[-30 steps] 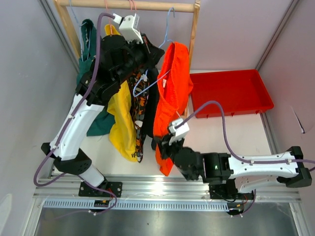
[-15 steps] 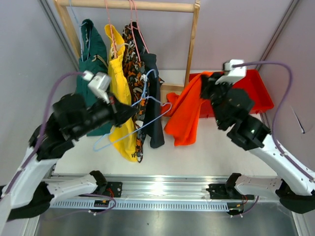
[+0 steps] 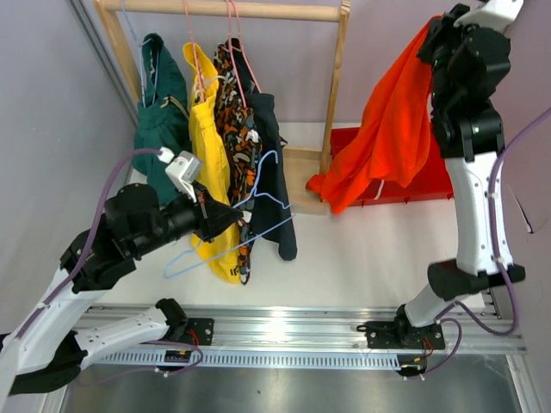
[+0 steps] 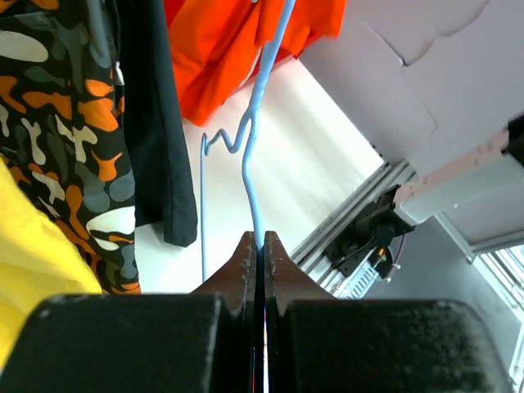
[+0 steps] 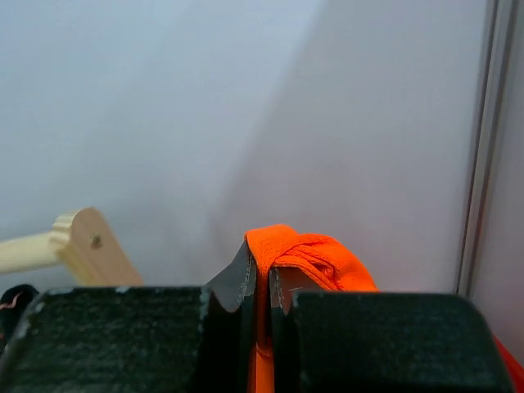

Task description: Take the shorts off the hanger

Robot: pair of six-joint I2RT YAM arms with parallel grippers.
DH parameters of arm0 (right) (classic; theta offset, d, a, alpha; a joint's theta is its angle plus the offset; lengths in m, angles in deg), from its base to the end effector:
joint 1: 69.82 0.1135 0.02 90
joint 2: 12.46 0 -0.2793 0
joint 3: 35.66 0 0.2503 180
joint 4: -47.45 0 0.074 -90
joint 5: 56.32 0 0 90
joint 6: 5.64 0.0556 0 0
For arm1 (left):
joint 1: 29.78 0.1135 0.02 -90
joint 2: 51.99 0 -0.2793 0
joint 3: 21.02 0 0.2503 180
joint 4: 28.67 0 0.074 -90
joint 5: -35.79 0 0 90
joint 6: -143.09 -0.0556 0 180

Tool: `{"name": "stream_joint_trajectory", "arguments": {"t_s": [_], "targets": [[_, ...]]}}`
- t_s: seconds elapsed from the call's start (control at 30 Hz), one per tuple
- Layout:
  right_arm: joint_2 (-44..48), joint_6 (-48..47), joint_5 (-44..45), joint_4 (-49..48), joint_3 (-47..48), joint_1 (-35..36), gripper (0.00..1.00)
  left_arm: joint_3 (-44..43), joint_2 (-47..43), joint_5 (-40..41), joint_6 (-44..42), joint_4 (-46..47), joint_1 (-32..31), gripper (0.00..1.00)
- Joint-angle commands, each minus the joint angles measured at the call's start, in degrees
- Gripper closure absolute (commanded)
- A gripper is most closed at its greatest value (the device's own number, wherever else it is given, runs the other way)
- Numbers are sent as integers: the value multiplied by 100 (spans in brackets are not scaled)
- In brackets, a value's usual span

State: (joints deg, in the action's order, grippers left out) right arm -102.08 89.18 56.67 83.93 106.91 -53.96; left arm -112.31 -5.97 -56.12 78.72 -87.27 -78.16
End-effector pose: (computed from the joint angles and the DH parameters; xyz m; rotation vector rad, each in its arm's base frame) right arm 0.2839 0.0581 0.6281 0.2203 1.2882 0.0507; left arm 0.0838 -0.0971 0.4624 0.4008 1.8648 -0.9331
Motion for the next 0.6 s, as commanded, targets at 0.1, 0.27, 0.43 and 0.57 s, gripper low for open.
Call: {"name": "stream_joint_trajectory", "arguments": {"t_s": [0.1,0.27,0.43,0.57], "targets": [[-1127,651,-1050,-239,1078,-996,100,-53,91,-397,-146,500,-22,100],[-1610,941,-1287,-626,719,-1471,100,-71,354,-442,-128,711,-22,100],[-1305,1126,-1366,-1424,-1428,-1533,100,-228,741,-275,-146,1027,-22,100],[-1066,1284,-1541,-1902,-2689,-1533,85,-737,1277,163,-216,1186,-22,100]]}}
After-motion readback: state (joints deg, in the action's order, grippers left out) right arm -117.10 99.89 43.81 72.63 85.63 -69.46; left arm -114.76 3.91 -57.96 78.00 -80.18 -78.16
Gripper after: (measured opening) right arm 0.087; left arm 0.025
